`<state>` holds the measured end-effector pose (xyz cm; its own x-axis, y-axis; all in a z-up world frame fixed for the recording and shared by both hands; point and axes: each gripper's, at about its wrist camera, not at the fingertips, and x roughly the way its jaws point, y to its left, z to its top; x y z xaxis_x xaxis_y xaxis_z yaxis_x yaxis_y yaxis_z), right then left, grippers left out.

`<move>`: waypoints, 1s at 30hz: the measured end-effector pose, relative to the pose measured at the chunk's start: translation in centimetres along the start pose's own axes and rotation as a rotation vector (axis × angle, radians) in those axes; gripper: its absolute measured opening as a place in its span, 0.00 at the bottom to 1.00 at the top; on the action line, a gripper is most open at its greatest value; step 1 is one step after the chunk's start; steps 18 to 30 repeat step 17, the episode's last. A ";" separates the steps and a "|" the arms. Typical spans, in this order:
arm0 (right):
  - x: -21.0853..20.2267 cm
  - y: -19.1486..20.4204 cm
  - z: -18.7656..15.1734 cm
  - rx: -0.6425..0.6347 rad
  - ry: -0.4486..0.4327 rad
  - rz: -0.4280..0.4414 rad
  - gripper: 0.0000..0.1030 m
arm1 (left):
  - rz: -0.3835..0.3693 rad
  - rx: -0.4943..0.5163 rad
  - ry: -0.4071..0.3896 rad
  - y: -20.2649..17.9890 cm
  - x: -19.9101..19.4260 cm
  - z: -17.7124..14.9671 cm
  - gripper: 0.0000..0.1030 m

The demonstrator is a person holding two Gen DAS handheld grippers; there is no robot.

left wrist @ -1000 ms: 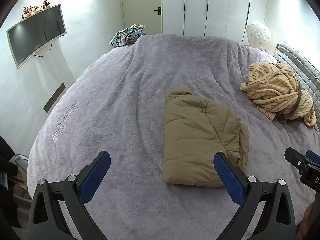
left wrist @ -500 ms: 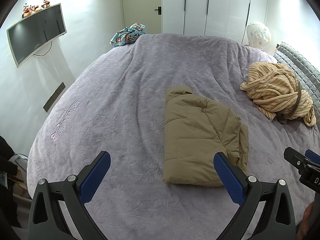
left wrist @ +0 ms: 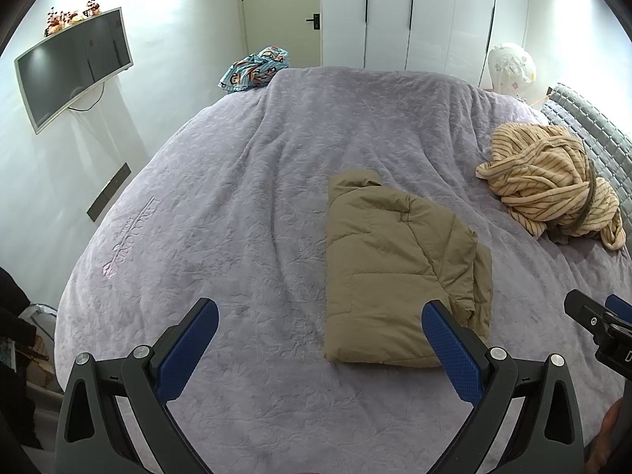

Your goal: Fold large clothes

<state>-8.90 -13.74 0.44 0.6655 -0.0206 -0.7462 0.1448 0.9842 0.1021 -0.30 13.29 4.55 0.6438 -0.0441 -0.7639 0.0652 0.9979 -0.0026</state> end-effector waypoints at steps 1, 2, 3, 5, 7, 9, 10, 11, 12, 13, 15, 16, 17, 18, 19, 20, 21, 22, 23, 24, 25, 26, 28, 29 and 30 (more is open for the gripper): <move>0.0 0.0 0.0 0.000 0.000 0.000 1.00 | 0.001 -0.003 0.000 0.0 0.0 -0.2 1.00; 0.0 0.0 0.0 0.000 0.000 0.001 1.00 | 0.002 -0.004 0.000 0.0 0.0 -0.2 1.00; 0.0 0.0 0.0 0.001 0.001 0.000 1.00 | 0.001 -0.007 0.000 0.0 0.1 -0.2 1.00; 0.0 0.1 0.0 0.001 0.001 -0.002 1.00 | 0.001 -0.005 0.001 0.1 0.1 -0.2 1.00; -0.1 0.1 0.0 -0.001 0.000 -0.003 1.00 | 0.005 -0.007 0.002 0.0 0.1 -0.2 1.00; -0.1 0.1 -0.1 -0.001 0.000 -0.003 1.00 | 0.005 -0.011 -0.001 -0.1 0.0 -0.4 1.00; -0.1 0.1 -0.1 0.002 0.000 -0.003 1.00 | 0.005 -0.012 -0.003 0.0 -0.1 -0.3 1.00; -0.1 0.1 -0.1 0.001 0.001 -0.002 1.00 | 0.003 -0.012 -0.007 -0.1 -0.2 -0.4 1.00; -0.1 0.1 -0.1 0.003 0.001 -0.002 1.00 | 0.001 -0.012 -0.010 -0.1 -0.3 -0.4 1.00; -0.1 0.1 -0.1 0.004 0.002 -0.002 1.00 | 0.002 -0.011 -0.012 -0.1 -0.4 -0.4 1.00; -0.1 0.2 -0.1 0.001 0.003 0.000 1.00 | 0.005 -0.005 -0.016 -0.3 -0.5 -0.5 1.00; -0.2 0.2 0.0 0.001 0.003 -0.001 1.00 | 0.003 -0.004 -0.015 -0.3 -0.5 -0.5 1.00; -0.1 0.2 0.0 0.001 0.003 -0.001 1.00 | 0.000 -0.004 -0.012 -0.4 -0.5 -0.6 1.00; -0.1 0.2 0.0 0.001 0.003 -0.001 1.00 | 0.000 -0.004 -0.012 -0.4 -0.5 -0.6 1.00; -0.1 0.2 0.0 0.001 0.003 -0.001 1.00 | 0.000 -0.004 -0.012 -0.4 -0.5 -0.6 1.00; -0.1 0.2 0.0 0.001 0.003 -0.001 1.00 | 0.000 -0.004 -0.012 -0.4 -0.5 -0.6 1.00; -0.1 0.2 0.0 0.001 0.003 -0.001 1.00 | 0.000 -0.004 -0.012 -0.4 -0.5 -0.6 1.00; -0.1 0.2 0.0 0.001 0.003 -0.001 1.00 | 0.000 -0.004 -0.012 -0.4 -0.5 -0.6 1.00; -0.1 0.2 0.0 0.001 0.003 -0.001 1.00 | 0.000 -0.004 -0.012 -0.4 -0.5 -0.6 1.00; -0.1 0.2 0.0 0.001 0.003 -0.001 1.00 | 0.000 -0.004 -0.012 -0.4 -0.5 -0.6 1.00; -0.1 0.2 0.0 0.001 0.003 -0.001 1.00 | 0.000 -0.004 -0.012 -0.4 -0.5 -0.6 1.00; -0.1 0.2 0.0 0.001 0.003 -0.001 1.00 | 0.000 -0.004 -0.012 -0.4 -0.5 -0.6 1.00; -0.1 0.2 0.0 0.001 0.003 -0.001 1.00 | 0.000 -0.004 -0.012 -0.4 -0.5 -0.6 1.00; -0.1 0.2 0.0 0.001 0.003 -0.001 1.00 | 0.000 -0.004 -0.012 -0.4 -0.5 -0.6 1.00; -0.1 0.2 0.0 0.001 0.003 -0.001 1.00 | 0.000 -0.004 -0.012 -0.4 -0.5 -0.6 1.00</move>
